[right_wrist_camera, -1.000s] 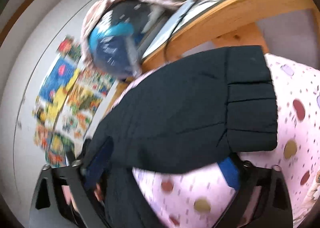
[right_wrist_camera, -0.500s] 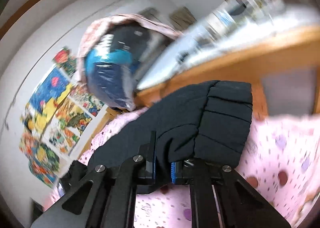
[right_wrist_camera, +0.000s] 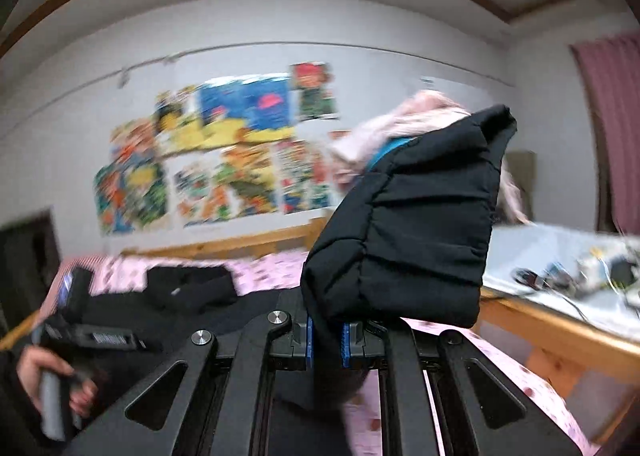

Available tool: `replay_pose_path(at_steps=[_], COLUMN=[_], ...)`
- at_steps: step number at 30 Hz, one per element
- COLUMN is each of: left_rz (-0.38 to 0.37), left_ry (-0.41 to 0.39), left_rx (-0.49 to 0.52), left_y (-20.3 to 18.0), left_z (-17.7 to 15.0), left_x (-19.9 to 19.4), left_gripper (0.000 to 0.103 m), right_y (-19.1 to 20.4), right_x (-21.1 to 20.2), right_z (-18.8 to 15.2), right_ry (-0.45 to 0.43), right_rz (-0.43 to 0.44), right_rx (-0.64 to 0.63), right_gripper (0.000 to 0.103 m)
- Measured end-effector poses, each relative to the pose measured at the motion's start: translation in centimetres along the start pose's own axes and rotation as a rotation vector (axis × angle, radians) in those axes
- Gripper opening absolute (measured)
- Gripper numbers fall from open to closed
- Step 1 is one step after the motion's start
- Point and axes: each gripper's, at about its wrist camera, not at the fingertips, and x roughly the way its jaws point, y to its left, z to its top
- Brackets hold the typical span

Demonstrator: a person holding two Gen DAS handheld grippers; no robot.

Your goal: Fold large clothes

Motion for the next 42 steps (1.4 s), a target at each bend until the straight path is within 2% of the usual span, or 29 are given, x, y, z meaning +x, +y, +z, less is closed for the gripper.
replay_pose_path(at_steps=[6,13,16,18,19,20,21,22,25,27,29,33,35,36,37,38,39,41,42], left_rz=[-0.191,-0.257,-0.287,-0.298,-0.304,-0.309,-0.307,-0.311,-0.285,-0.239,-0.172,-0.113,-0.102,-0.099,-0.093,-0.083,-0.069,-0.060,-0.061], left_ry=[-0.008,0.012,0.033,0.042,0.046,0.058,0.069,0.076,0.107,0.130,0.167,0.190,0.198,0.199,0.199,0.200,0.197,0.191,0.190], left_rx=[-0.073,-0.171,-0.191,-0.188,-0.186,-0.178,-0.170,-0.172,-0.147,-0.130,-0.107,-0.050,-0.029,-0.022,-0.016,-0.024,-0.032,-0.011,0.001], left_y=[5.5,9.5,10.4,10.5,10.5,10.3,10.2,10.0,9.2,8.9,8.4,7.6,7.5,7.5,7.4,7.4,7.3,6.8,6.6], left_z=[-1.3,-3.0,-3.4,-3.5,-3.6,-3.5,-3.5,-3.4,-3.3,-3.3,-3.5,-4.2,-4.6,-4.6,-4.8,-5.0,-5.2,-5.4,-5.5], left_x=[-5.3,-4.8,-3.9,-3.0,-2.8,-2.2,-1.9,-1.6,-0.3,0.4,1.5,2.2,2.0,1.8,1.5,1.4,1.2,1.2,1.2], left_gripper=[0.103,0.101,0.101,0.101,0.101,0.101,0.101,0.101,0.101,0.101,0.101,0.101,0.097,0.091,0.078,0.069,0.054,0.041,0.030], right_y=[7.8,14.2,15.4,15.5,15.2,15.3,14.9,14.4,13.2,12.8,12.4,11.6,10.5,10.1,9.8,10.0,9.6,8.8,8.4], right_x=[-0.2,0.1,0.2,0.4,0.6,1.2,1.1,0.9,0.1,-0.4,-1.6,-3.8,-3.0,-3.9,-3.9,-2.6,-3.4,-3.4,-3.4], right_z=[-0.8,-6.0,-7.9,-9.1,-9.8,-10.2,-10.8,-11.4,-12.8,-13.4,-13.8,-14.4,-14.0,-14.2,-13.9,-13.3,-13.4,-13.1,-12.9], right_ry=[0.087,0.231,0.296,0.359,0.399,0.426,0.461,0.484,0.543,0.563,0.562,0.572,0.579,0.582,0.581,0.581,0.574,0.568,0.567], right_rz=[0.150,0.303,0.352,0.392,0.411,0.421,0.439,0.460,0.498,0.519,0.526,0.547,0.548,0.548,0.541,0.532,0.514,0.485,0.470], right_rx=[-0.197,-0.390,-0.406,-0.380,-0.359,-0.341,-0.307,-0.278,-0.221,-0.205,-0.205,-0.206,-0.207,-0.207,-0.209,-0.213,-0.219,-0.219,-0.213], right_gripper=[0.010,0.010,0.012,0.015,0.021,0.031,0.043,0.045,0.050,0.055,0.057,0.066,0.067,0.067,0.067,0.069,0.070,0.070,0.070])
